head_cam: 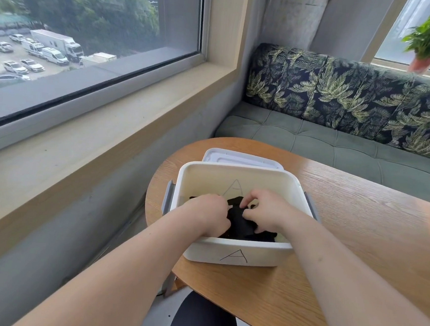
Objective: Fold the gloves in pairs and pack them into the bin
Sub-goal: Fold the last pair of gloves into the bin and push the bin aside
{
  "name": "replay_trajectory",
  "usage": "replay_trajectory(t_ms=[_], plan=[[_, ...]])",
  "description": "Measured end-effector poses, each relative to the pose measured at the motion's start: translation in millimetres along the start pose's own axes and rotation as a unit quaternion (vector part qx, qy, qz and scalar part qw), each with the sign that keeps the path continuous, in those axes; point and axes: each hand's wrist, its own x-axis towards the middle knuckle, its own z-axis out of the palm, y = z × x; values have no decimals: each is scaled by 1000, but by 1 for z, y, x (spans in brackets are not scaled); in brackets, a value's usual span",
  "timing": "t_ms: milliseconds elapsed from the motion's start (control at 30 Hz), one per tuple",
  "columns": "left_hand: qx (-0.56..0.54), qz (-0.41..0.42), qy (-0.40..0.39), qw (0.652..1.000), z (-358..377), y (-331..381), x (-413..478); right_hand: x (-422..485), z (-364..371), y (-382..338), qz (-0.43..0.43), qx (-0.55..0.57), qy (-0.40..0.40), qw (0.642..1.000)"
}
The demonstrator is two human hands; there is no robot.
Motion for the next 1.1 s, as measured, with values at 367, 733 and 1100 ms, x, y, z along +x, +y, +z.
replay_trajectory(t_ms=[367,733,1100], plan=[[40,7,10,999,9,-9,7,9,11,5,-73,-187,51,978],[65,8,2,998,8,-5,15,10,13,-4,-82,-270,-52,958],[114,-14,-9,993,-21,9,-6,-17,-16,-14,-79,-218,-40,972]])
